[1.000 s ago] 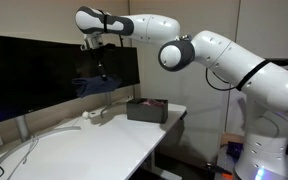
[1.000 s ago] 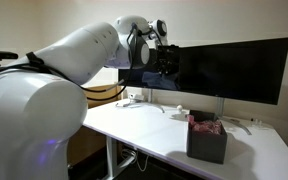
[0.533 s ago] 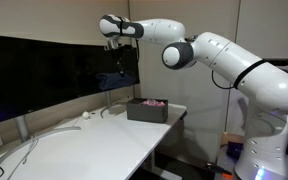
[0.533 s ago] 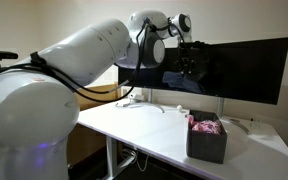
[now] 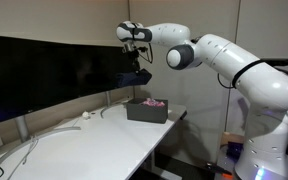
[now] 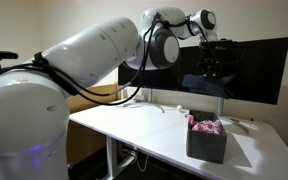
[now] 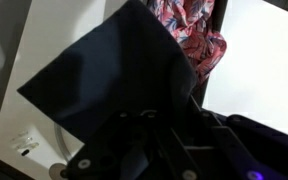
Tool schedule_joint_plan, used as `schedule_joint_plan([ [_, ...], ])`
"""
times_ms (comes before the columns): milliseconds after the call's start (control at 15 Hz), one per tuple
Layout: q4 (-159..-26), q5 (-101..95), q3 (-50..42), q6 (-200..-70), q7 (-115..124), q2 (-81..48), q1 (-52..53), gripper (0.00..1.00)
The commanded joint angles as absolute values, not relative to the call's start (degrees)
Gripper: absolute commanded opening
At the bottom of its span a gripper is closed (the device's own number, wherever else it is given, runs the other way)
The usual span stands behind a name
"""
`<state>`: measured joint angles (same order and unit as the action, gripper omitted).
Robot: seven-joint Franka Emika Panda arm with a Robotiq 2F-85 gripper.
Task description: Put the pink and blue cloth in the grey box
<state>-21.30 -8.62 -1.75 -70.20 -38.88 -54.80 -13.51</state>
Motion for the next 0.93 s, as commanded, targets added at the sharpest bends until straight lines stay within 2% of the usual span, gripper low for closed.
schedule_joint_plan([
  [0,-19.2,-8.97,-2.25,-68.94,-40.35,-56.78,-15.57,0.09],
  [67,-23.0,-8.49,-3.21,-70.72,-40.57,-55.06,-15.67,0.09],
  [867,-22.1,-8.21,-4.33,-71.87,-44.74,-55.87,-16.12,0.09],
])
